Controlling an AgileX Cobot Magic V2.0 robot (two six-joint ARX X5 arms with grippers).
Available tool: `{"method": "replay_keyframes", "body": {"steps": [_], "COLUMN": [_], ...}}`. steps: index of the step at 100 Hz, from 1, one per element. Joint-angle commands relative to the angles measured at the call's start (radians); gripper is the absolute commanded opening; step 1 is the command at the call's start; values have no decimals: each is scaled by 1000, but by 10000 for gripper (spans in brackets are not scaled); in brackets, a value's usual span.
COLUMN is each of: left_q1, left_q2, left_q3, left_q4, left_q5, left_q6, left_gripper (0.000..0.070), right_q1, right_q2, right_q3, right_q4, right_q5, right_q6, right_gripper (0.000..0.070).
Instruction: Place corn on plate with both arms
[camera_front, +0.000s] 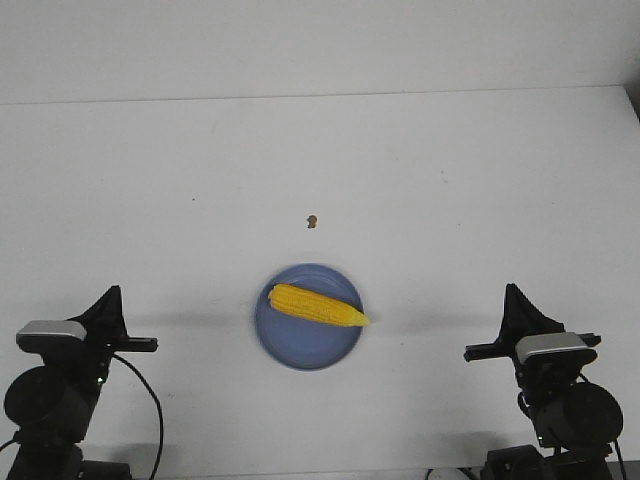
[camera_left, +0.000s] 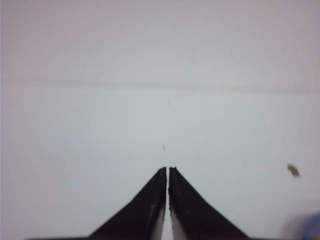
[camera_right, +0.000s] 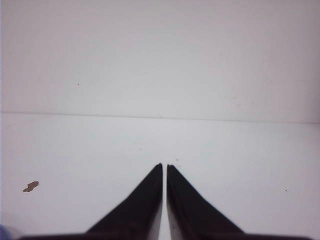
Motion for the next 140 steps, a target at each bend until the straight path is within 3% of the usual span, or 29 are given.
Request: {"method": "replay_keyframes", "body": {"steps": [1,20,44,84,140], "left_q1": [13,47,47,47,46], "left_q2": [-35,-186,-369,-364,-364], "left_q3": [-49,-218,-360,-404,-476], "left_q4": [46,142,141,146,267], "left_q5": [-3,-3,-3,-4,-3], "left_q6": [15,15,15,26,24], "left_gripper": [13,13,13,13,13], "right_q1": [1,1,1,1,1], "right_q2": [-1,-1,-1,-1,-2], "right_q3": [10,10,10,10,10], "right_q4": [13,13,13,17,17], "right_q5": [0,0,0,0,0], "right_q6": [-8,-8,-8,-8,-8], "right_gripper": [17,17,17,17,17]}}
